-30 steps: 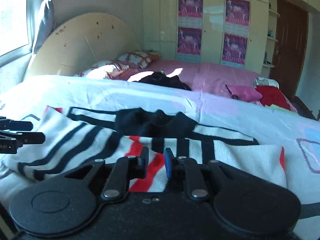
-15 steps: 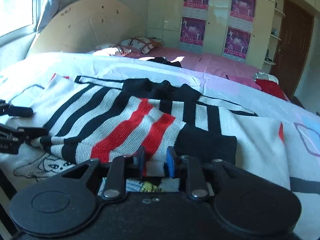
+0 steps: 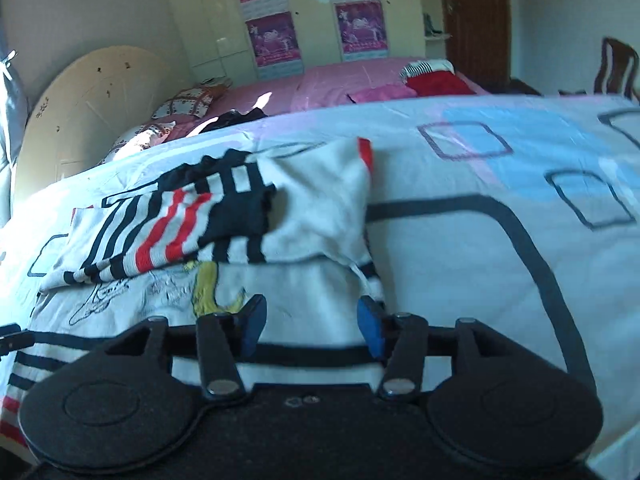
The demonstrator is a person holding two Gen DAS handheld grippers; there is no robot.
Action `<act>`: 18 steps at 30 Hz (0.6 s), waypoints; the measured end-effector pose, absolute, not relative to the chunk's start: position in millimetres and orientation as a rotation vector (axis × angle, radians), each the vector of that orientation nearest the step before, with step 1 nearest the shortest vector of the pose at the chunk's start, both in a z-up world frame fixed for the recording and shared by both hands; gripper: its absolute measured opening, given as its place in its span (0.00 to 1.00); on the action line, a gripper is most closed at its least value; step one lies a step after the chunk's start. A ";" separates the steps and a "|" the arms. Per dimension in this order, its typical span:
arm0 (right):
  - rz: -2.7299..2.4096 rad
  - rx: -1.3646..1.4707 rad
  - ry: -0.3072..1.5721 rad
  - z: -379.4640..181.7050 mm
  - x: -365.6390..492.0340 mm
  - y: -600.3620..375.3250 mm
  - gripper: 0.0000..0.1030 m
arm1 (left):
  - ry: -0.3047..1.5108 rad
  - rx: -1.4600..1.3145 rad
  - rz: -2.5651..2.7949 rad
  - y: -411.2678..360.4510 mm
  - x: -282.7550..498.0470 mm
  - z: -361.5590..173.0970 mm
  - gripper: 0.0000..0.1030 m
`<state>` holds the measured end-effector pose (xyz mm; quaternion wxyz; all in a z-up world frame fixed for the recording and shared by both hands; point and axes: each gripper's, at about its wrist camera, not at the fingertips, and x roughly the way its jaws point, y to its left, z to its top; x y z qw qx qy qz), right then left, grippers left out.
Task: Fold small clothes
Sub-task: 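Grasp the black hem with the left gripper while the right gripper grasps it too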
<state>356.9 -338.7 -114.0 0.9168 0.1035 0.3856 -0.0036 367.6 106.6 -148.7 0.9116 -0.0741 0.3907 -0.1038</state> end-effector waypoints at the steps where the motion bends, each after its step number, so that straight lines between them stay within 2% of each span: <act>1: -0.004 0.244 0.813 -116.7 344.1 -346.7 0.49 | 0.826 -0.202 -0.218 113.8 356.0 -150.8 0.85; 4: 0.014 0.305 0.846 -124.8 303.2 -364.1 0.43 | 0.850 -0.312 -0.234 127.1 317.1 -154.7 0.81; 5: 0.031 0.327 0.857 -128.0 291.9 -368.1 0.41 | 0.858 -0.339 -0.236 129.0 305.1 -155.4 0.73; 6: 0.046 0.345 0.869 -130.9 280.1 -370.4 0.38 | 0.864 -0.376 -0.241 129.3 291.8 -156.2 0.69; 9: 0.098 0.370 0.890 -138.0 248.5 -374.8 0.37 | 0.884 -0.490 -0.272 125.7 255.7 -160.8 0.63; 18: 0.247 0.588 0.937 -158.5 180.4 -387.1 0.36 | 0.869 -0.720 -0.316 103.6 181.4 -180.3 0.61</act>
